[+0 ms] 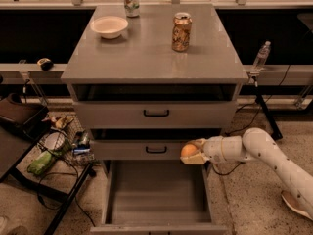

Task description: Pick orange from bottom drawer and place on counter

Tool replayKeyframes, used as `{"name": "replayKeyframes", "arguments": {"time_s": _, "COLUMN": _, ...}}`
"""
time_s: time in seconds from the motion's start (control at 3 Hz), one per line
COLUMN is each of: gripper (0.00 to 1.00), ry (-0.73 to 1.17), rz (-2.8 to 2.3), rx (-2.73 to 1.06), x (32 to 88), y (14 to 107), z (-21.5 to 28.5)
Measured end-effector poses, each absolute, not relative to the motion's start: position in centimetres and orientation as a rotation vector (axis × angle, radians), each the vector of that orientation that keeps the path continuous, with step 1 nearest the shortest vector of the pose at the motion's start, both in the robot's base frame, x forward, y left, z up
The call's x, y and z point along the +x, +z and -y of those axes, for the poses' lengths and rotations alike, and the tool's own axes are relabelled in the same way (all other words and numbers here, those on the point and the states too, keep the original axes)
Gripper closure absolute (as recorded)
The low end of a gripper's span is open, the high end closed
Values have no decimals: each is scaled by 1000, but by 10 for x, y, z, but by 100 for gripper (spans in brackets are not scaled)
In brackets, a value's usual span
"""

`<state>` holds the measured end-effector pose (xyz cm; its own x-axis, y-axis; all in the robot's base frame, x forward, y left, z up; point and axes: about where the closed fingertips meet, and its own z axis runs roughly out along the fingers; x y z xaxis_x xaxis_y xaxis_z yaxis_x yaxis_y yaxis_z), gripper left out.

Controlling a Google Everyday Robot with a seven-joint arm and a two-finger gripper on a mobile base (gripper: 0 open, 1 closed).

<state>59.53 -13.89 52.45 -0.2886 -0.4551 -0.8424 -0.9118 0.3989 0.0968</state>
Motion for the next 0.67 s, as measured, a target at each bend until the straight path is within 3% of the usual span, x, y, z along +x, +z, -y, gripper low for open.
{"name": "replayKeyframes", "arguments": {"time_s": 0.33, "gripper": 100, "ry": 755, "rz": -1891, "rx": -1164, "x": 592, "y": 575, "z": 129}}
{"name": "replayKeyframes", "arguments": {"time_s": 0.67, "gripper": 100, "ry": 732, "rz": -1837, "rx": -1161, "x": 588, "y": 682, "z": 113}}
